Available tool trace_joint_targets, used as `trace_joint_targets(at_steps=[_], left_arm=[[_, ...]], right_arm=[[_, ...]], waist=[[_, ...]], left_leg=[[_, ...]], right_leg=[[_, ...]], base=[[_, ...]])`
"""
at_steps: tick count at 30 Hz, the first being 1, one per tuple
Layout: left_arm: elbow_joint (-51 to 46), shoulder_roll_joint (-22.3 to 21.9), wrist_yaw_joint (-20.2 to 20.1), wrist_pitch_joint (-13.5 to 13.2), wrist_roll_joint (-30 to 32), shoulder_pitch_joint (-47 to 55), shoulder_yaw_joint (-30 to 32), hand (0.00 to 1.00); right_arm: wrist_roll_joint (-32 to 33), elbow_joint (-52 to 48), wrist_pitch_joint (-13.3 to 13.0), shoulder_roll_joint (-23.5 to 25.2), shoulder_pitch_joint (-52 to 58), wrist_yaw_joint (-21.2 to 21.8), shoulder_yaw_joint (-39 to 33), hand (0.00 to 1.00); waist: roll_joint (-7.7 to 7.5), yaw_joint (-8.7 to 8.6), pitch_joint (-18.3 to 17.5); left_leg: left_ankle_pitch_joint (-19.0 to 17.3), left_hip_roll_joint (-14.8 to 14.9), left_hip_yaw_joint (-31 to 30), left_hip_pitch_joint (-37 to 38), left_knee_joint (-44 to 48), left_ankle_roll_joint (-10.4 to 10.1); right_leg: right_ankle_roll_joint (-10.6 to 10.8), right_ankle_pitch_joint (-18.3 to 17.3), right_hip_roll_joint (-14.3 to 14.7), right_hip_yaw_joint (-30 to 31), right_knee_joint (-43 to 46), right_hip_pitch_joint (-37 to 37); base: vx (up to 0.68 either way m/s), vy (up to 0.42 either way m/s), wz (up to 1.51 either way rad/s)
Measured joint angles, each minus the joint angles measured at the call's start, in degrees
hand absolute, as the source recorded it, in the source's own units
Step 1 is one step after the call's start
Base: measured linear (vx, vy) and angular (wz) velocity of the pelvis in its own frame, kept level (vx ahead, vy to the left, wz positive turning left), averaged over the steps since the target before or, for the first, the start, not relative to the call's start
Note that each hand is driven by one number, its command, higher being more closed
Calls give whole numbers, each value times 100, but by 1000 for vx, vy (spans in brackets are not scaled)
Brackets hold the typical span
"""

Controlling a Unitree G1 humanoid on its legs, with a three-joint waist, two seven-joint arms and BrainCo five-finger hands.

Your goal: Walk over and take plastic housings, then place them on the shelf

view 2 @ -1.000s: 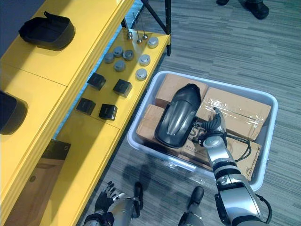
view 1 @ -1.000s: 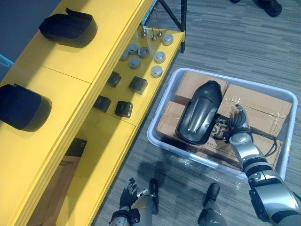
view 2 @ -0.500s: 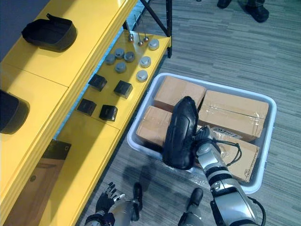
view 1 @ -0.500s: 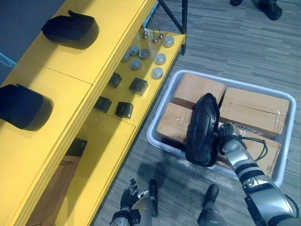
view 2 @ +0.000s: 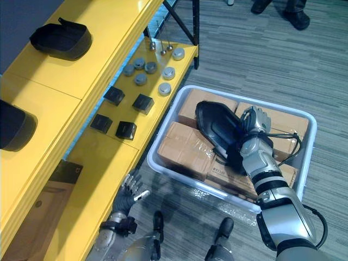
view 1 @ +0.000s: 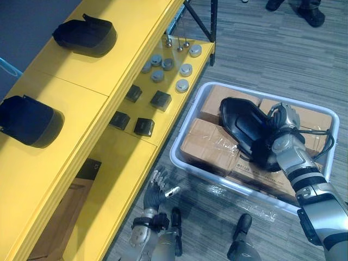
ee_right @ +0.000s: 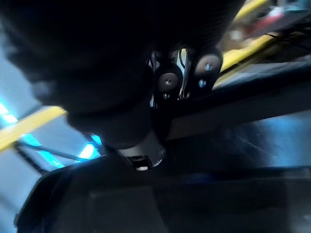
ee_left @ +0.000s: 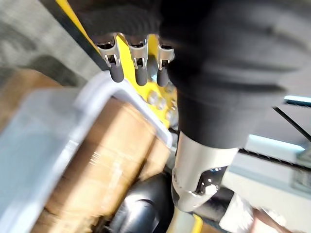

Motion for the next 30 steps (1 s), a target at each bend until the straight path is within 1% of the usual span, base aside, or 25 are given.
trace_joint_targets(at_steps=[1,3,4,5,6,7,9,10,11,12,14,15,17,18,21,23,24,25,26,29,30], left_arm=[[-93,5,3,62,65,-155,4,0],[-151,5,34,213,64,-484,-1,0],[-152,5,40,229,64,-567,-2,0],[-152,4,63,279,62,-692,-41,0],[-122,-7,105,385,24,-858,-67,0],[-78,-21,106,434,-78,-938,-87,0],[388,-62,146,507,-442,-1322,-251,0],[819,-138,211,524,-708,-1620,-311,0],[1248,-293,369,518,-910,-1855,-326,0],[1434,-379,426,506,-984,-1940,-323,0],[1919,-604,677,361,-1095,-2173,-309,0],[1977,-657,748,327,-1117,-2204,-298,0],[2136,-800,973,148,-1182,-2309,-283,0],[2153,-808,1049,127,-1183,-2334,-276,0],[2378,-832,1400,-57,-1175,-2492,-264,0],[2385,-837,1554,-101,-1158,-2509,-202,0],[2450,-856,1732,-155,-999,-2530,-156,0],[2499,-860,1766,-193,-954,-2531,-143,0],[2564,-860,1816,-268,-941,-2534,-125,0],[2627,-866,1860,-340,-941,-2540,-51,0],[2629,-871,1858,-357,-942,-2543,-57,0]], right_arm=[[-35,-268,-67,1,168,30,6,100],[-70,-490,-134,66,404,61,5,100],[-70,-528,-142,94,435,63,5,100],[-62,-574,-165,158,462,61,5,100],[-51,-599,-209,342,465,29,-1,100],[-50,-604,-225,429,465,3,-1,100],[-31,-612,-311,675,465,-32,-5,100],[17,-702,-323,810,466,-58,-9,100],[52,-809,-372,953,467,-99,-19,100],[59,-854,-407,1032,467,-128,-18,100],[116,-1113,-421,1335,467,-207,-17,100],[141,-1176,-421,1396,471,-231,-18,100],[165,-1420,-422,1561,495,-282,-20,100],[177,-1493,-422,1606,498,-298,-21,100],[276,-1803,-421,1789,533,-312,-23,100],[310,-1940,-420,1865,553,-312,-26,100],[407,-1955,-417,1938,570,-311,-26,100],[424,-1955,-417,1963,590,-310,-21,100],[465,-1955,-414,2019,612,-307,-21,100],[642,-1959,-410,2185,676,-281,-17,100],[649,-1971,-410,2207,710,-266,-16,100]], waist=[[-47,-28,4],[-115,-37,-5],[-132,-44,-3],[-162,-64,-8],[-226,-124,-15],[-259,-132,-20],[-354,-151,-42],[-407,-174,-49],[-463,-209,-61],[-490,-224,-71],[-575,-299,-94],[-587,-323,-88],[-639,-306,-114],[-651,-313,-120],[-732,-318,-159],[-773,-336,-176],[-814,-371,-187],[-836,-371,-200],[-890,-385,-233],[-1037,-441,-319],[-1053,-437,-328]], left_leg=[[0,2,6,19,-6,0],[-1,9,16,55,-15,-2],[-2,11,19,57,-15,-2],[2,14,22,56,-19,-8],[13,35,29,70,-38,-26],[21,49,49,94,-62,-37],[33,94,112,158,-107,-58],[35,120,130,177,-111,-69],[36,141,171,206,-124,-80],[37,149,206,229,-135,-83],[29,203,299,304,-153,-106],[25,215,305,330,-156,-115],[-2,280,407,422,-155,-154],[-6,293,421,436,-157,-160],[-1,333,533,571,-217,-186],[0,335,579,632,-254,-191],[3,335,589,728,-302,-198],[1,342,602,764,-316,-201],[-6,355,606,799,-322,-212],[-21,380,639,874,-337,-233],[-26,384,653,905,-344,-239]], right_leg=[[-1,0,7,4,-16,18],[-1,0,24,17,-21,41],[-2,0,29,20,-23,41],[-4,2,42,27,-36,41],[-26,18,78,39,-68,53],[-35,24,96,53,-80,57],[-52,37,145,90,-105,74],[-58,40,173,108,-108,77],[-77,53,207,179,-126,75],[-84,58,220,205,-137,76],[-114,82,282,261,-197,105],[-115,82,297,270,-203,126],[-117,82,370,386,-215,139],[-117,82,386,395,-215,141],[-122,79,447,510,-220,163],[-122,79,456,543,-227,182],[-123,80,468,542,-275,275],[-123,81,479,551,-293,305],[-123,81,495,550,-312,340],[-145,100,531,560,-417,432],[-148,102,538,566,-438,462]], base=[[33,19,-3],[34,28,-3],[23,26,-3],[18,16,-3],[19,13,-6],[26,10,-14],[17,5,-16],[13,11,-15],[17,16,-17],[24,26,-23],[31,25,-21],[34,22,-18],[34,24,-23],[28,20,-20],[25,27,-18],[27,38,-13],[35,37,-6],[48,39,-5],[36,21,-5],[45,24,-5],[55,32,-7]])
